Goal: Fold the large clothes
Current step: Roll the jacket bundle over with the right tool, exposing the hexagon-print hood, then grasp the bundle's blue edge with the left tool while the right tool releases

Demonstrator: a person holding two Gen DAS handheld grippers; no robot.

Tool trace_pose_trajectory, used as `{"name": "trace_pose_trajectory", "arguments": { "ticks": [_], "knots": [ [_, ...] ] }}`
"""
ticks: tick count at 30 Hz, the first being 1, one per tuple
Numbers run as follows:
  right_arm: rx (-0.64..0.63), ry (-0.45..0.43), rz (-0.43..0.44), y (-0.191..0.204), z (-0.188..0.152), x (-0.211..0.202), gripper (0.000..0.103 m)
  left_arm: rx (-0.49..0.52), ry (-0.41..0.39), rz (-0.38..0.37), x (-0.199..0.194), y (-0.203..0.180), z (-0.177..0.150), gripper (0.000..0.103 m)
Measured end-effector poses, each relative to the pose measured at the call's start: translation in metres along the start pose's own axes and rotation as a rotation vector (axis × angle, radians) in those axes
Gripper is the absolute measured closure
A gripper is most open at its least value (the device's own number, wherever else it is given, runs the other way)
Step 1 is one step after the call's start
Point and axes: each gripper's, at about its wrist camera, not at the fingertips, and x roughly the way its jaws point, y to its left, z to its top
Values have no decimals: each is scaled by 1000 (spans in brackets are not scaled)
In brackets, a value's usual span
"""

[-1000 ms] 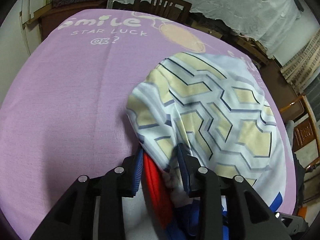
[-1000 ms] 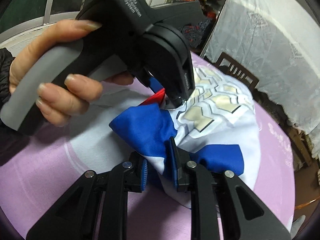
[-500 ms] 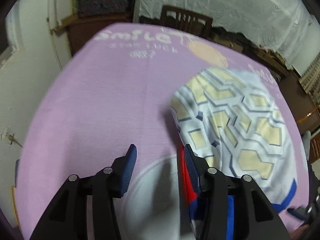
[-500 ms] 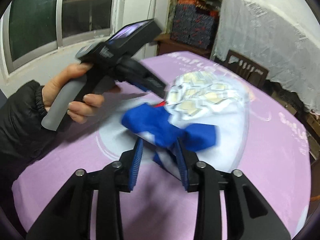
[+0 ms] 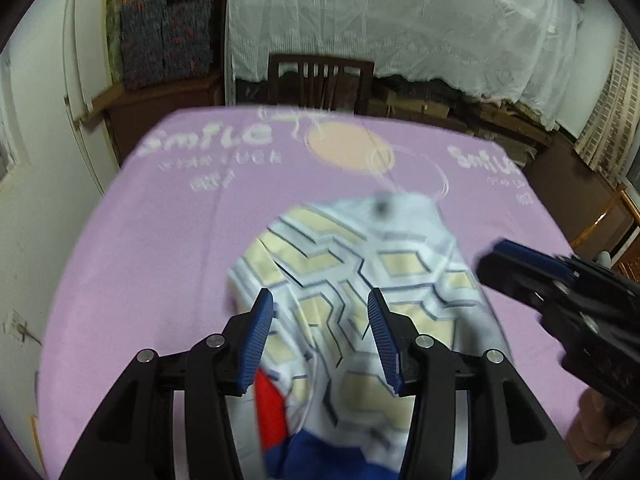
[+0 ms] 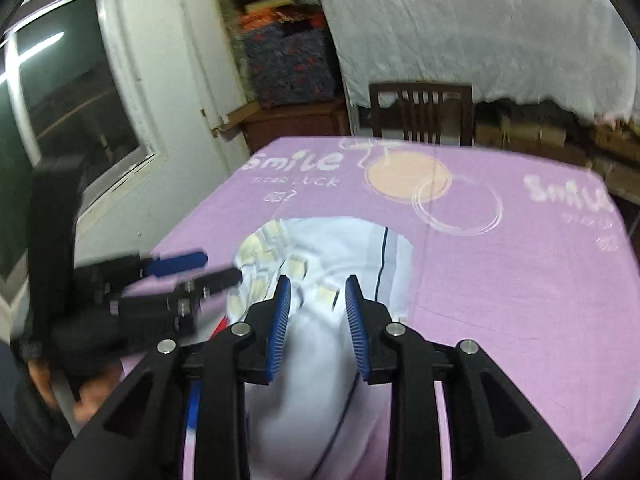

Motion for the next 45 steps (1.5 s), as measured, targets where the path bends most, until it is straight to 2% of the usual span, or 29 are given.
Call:
{"name": "trace_pose_trajectory", "arguments": {
  "ticks": [5,9,12,15,21,32,39,45],
  "knots": [
    [24,58,-58,-13,-7,42,77,19,6,14,19,0,-12,53],
    [-25,41,-92,-14,-22,47,76,2,21,2,31,5,-23,50],
    [-53,22,-107,-14,-30,48,76,10,-1,17,32,4,-31,48],
    [-52,9,-112,-11,-36,43,75,18,1,41,29,1,-34,48],
    [-96,-10,-112,-1,-62,16,75,-25,14,41,27,7,-41,46],
    [-149,-24,-129,11,-106,-20,72,2,19,115,1,6,-79,46],
    [-132,-39,-128,12,-122,-28,72,87,-15,221,0,-12,-86,46],
    [-124,-43,-114,6,-126,-23,69,129,-38,262,3,-17,-87,46]
  ]
}}
